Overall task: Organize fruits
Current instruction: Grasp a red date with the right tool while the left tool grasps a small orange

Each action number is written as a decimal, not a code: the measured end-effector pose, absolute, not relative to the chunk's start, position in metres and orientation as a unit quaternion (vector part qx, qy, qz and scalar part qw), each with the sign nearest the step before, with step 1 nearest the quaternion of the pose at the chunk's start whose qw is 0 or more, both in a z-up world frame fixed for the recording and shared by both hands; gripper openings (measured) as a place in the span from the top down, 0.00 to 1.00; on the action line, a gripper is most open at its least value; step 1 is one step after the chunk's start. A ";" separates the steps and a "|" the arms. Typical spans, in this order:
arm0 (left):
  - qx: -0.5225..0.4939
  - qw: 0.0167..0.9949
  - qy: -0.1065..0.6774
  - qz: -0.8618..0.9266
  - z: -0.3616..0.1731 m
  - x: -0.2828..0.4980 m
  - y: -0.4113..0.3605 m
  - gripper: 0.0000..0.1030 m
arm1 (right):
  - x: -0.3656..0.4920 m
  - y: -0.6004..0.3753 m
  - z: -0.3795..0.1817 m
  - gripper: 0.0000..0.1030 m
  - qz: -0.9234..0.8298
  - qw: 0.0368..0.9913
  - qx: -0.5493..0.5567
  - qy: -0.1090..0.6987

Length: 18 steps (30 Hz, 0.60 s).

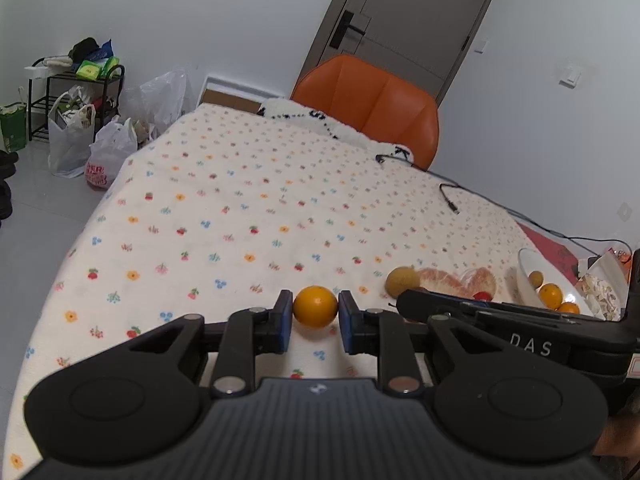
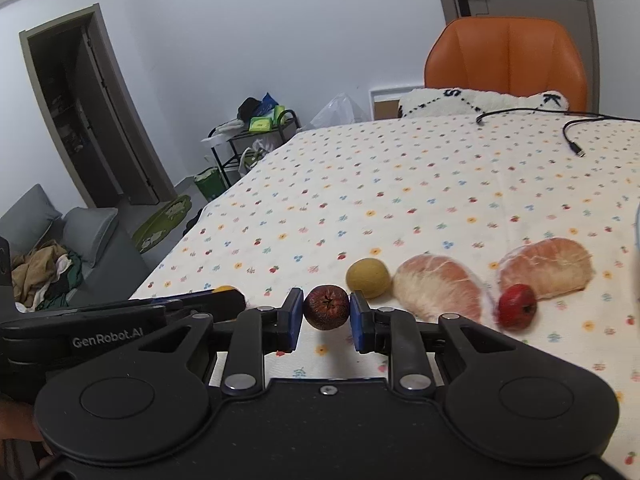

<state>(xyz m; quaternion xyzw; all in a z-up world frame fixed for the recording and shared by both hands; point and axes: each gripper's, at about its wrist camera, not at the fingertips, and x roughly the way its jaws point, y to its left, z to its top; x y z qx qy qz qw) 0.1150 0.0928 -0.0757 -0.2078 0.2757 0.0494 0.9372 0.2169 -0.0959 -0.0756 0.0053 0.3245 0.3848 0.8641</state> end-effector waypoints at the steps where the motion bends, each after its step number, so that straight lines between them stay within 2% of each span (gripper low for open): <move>1: -0.208 0.938 0.273 0.047 -0.073 0.114 0.091 0.78 | 0.216 -0.098 -0.074 0.77 0.383 0.865 0.005 0.323; 18: -0.183 0.950 0.252 -0.008 -0.044 0.126 0.036 0.78 | 0.210 -0.167 -0.048 0.77 0.332 0.896 0.030 0.292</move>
